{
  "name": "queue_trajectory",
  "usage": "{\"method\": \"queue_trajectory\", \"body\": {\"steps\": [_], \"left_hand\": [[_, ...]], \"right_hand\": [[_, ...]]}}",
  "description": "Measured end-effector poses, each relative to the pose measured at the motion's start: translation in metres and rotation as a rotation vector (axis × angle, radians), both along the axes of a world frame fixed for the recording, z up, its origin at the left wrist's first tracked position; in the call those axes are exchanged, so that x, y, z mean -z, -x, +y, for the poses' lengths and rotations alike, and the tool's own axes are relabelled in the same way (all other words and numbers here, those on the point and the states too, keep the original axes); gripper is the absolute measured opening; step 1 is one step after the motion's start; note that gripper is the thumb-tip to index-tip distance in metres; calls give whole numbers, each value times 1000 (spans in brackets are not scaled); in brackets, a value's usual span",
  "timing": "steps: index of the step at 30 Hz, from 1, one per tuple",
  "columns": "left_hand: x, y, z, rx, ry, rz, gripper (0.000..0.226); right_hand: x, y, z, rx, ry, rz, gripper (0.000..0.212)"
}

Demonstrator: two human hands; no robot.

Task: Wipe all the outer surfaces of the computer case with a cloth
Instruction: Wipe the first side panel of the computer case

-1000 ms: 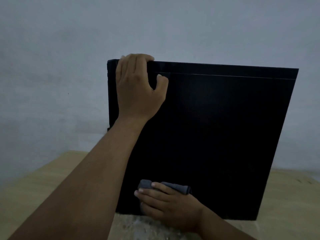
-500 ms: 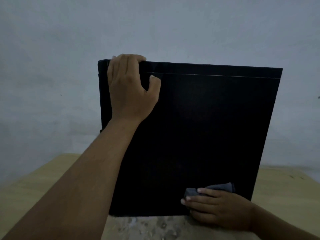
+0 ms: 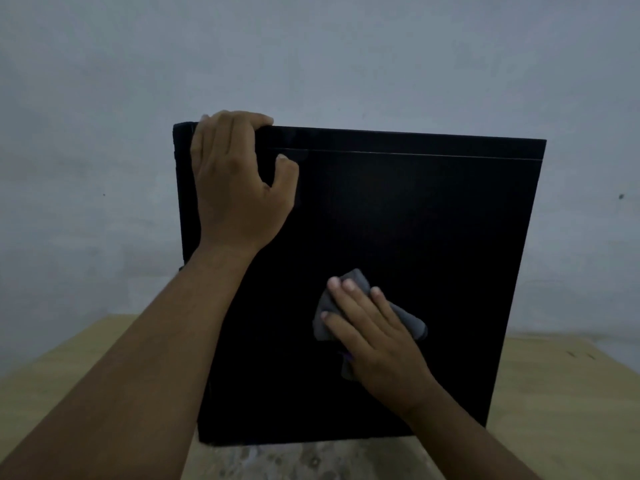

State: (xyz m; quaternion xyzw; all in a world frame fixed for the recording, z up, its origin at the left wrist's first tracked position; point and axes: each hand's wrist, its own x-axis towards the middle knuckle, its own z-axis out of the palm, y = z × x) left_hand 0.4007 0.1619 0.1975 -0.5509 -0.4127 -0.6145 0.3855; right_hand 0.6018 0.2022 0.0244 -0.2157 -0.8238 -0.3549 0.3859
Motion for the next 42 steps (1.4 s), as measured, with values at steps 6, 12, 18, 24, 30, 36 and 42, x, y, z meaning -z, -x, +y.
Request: {"method": "queue_trajectory", "body": {"steps": [6,12,18,24,30,36,42], "left_hand": [[0,1,-1,13,15,6,33],[0,-1,-3,25,33,1,35],[-1,-4,-4,44,31,-18,36],[-1,2,-7,62,65,11,36],[-2,2,-7,63,62,2,35],[-2,5,-5,37,57,8,34],[1,4,-4,51,60,1,32]], "right_hand": [[10,-14,2,-61,167,678,43],[-13,8,-1,-62,339,1580,52],[-37,83,-12,-90,223,1105,57],[-5,113,-30,-149,109,-6,47],[-26,74,-13,-160,-57,-392,40],[-50,5,5,-84,26,80,45],[-27,-29,12,-101,168,866,38]]}}
